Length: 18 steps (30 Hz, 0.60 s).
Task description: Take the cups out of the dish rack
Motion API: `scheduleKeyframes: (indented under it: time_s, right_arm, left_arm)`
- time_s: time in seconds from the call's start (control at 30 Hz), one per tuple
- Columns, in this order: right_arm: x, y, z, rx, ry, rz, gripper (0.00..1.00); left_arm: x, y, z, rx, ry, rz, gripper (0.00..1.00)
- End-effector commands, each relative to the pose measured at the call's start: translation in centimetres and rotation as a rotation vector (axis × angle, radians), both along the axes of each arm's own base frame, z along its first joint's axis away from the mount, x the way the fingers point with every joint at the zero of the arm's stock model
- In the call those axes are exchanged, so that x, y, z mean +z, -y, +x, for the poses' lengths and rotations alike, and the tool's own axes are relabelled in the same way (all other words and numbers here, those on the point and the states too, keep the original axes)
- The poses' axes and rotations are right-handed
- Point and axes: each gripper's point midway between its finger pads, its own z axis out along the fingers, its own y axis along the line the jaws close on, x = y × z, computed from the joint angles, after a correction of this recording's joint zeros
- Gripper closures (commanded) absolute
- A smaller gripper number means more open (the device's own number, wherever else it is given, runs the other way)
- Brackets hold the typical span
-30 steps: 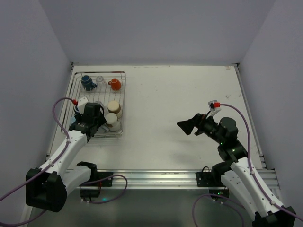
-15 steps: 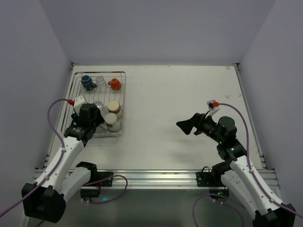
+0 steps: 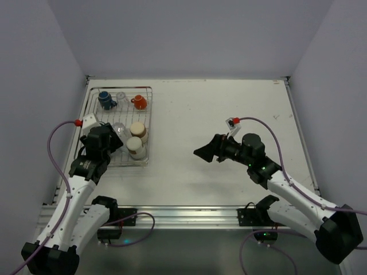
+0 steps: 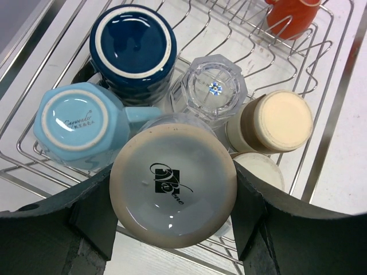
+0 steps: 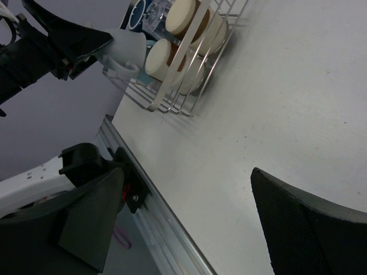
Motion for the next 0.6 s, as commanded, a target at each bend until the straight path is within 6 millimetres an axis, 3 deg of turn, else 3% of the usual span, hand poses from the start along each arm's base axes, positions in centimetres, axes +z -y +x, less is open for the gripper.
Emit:
scheduleKeyframes:
  time_s: [0.0, 0.1, 0.2, 0.23, 0.3, 0.47, 0.53, 0.57]
  right_arm:
    - [5.3, -3.0, 2.0, 0.001, 0.1, 0.125, 0.06]
    - [7.6, -5.5, 2.1, 0.046, 0.119, 0.186, 0.06]
    - [8.9, -8.3, 2.5, 0.085, 0.113, 0.239, 0.06]
    - [8.2, -9.5, 2.6, 0.103, 0.09, 0.236, 0.06]
    - [9.9, -10.8, 3.1, 0.116, 0.11, 0.279, 0.06]
    - [10.0, -14.2, 4.5, 0.16, 0.054, 0.323, 0.06]
    - [10.9, -15.0, 4.8, 0.174, 0.053, 0.361, 0.06]
    - [10.2, -15.6, 5.1, 0.172, 0.014, 0.37, 0.07]
  left_arm:
    - [6.0, 0.3, 1.2, -0.018, 0.171, -0.016, 0.93]
    - [7.1, 0.6, 1.2, -0.039, 0.195, -0.027, 0.95]
    - [8.0, 1.1, 1.3, -0.064, 0.223, -0.043, 0.96]
    - [8.3, 1.2, 1.3, -0.071, 0.229, -0.046, 0.96]
    - [9.0, 1.5, 1.3, -0.085, 0.247, -0.056, 0.96]
    - [10.7, 2.7, 1.3, -0.147, 0.292, -0.092, 0.97]
    - [11.4, 3.3, 1.4, -0.17, 0.311, -0.118, 0.97]
    - [11.7, 3.9, 1.4, -0.2, 0.318, -0.142, 0.97]
